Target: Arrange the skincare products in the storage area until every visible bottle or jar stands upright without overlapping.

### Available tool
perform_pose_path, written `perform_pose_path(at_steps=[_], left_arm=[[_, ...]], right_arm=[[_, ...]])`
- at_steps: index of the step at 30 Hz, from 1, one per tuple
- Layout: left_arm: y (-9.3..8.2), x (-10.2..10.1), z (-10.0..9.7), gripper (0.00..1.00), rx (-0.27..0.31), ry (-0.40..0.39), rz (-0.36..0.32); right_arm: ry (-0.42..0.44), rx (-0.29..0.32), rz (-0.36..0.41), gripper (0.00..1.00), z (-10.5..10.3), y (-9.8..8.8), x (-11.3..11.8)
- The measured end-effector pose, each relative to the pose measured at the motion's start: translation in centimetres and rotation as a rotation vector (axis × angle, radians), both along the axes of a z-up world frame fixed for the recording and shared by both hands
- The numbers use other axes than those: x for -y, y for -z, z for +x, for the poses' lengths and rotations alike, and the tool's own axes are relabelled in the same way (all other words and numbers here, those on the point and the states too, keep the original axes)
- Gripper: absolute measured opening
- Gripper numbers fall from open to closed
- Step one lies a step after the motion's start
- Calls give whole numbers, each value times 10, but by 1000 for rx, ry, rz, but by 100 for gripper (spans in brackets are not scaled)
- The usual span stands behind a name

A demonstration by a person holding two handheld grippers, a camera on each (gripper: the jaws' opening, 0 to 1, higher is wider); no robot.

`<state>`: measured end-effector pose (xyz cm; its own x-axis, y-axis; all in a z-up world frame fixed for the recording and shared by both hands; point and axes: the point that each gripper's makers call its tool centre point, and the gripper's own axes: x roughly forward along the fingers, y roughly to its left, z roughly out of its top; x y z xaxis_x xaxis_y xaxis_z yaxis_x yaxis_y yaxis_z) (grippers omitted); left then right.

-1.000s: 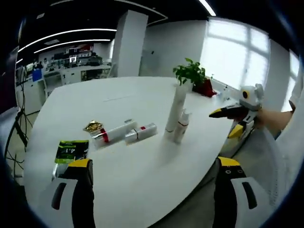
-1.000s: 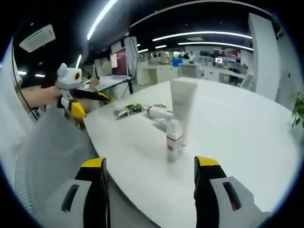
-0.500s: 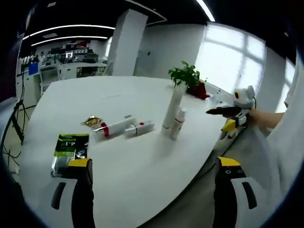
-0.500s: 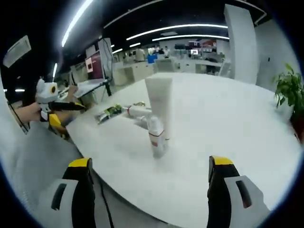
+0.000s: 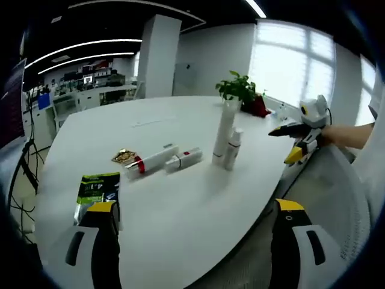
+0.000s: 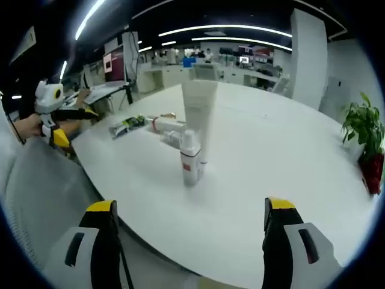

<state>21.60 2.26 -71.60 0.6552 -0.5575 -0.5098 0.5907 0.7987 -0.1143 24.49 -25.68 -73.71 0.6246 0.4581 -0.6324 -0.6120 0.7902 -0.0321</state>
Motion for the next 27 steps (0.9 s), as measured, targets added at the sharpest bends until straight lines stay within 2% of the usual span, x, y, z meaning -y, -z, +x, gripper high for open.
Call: perform_pose_path(at_steps=[1, 4, 5, 8, 11, 15, 18, 21, 25, 27], left_arm=[[2, 1, 0, 99, -5, 9, 3], [5, 8, -5, 99, -34, 45, -5], [5, 8, -5, 99, -31, 44, -3], [0, 5, -3, 99, -6, 25, -14], [1, -1, 1, 99, -12, -1, -34], [2, -1, 0, 95, -25, -15, -58], [2, 1, -2, 95, -22, -1, -41], [1, 1, -2, 96, -6, 7, -26], [0, 3, -4, 94, -14, 9, -42], [-1, 2, -4, 94, -10, 5, -42]], right_arm=[[-11, 10, -28, 100, 0, -1, -1], [-27, 21, -41, 100, 0, -4, -2], [-32, 21, -50, 100, 0, -3, -3], [-79, 30, -153, 100, -1, -8, -3], [-109, 43, -174, 100, -3, -20, -14], [-196, 104, -226, 100, 6, -50, -40], [-220, 121, -237, 99, 16, -67, -57], [-299, 167, -262, 99, 26, -87, -85], [-389, 177, -330, 96, 43, -94, -113], [-426, 183, -333, 96, 53, -95, -129]])
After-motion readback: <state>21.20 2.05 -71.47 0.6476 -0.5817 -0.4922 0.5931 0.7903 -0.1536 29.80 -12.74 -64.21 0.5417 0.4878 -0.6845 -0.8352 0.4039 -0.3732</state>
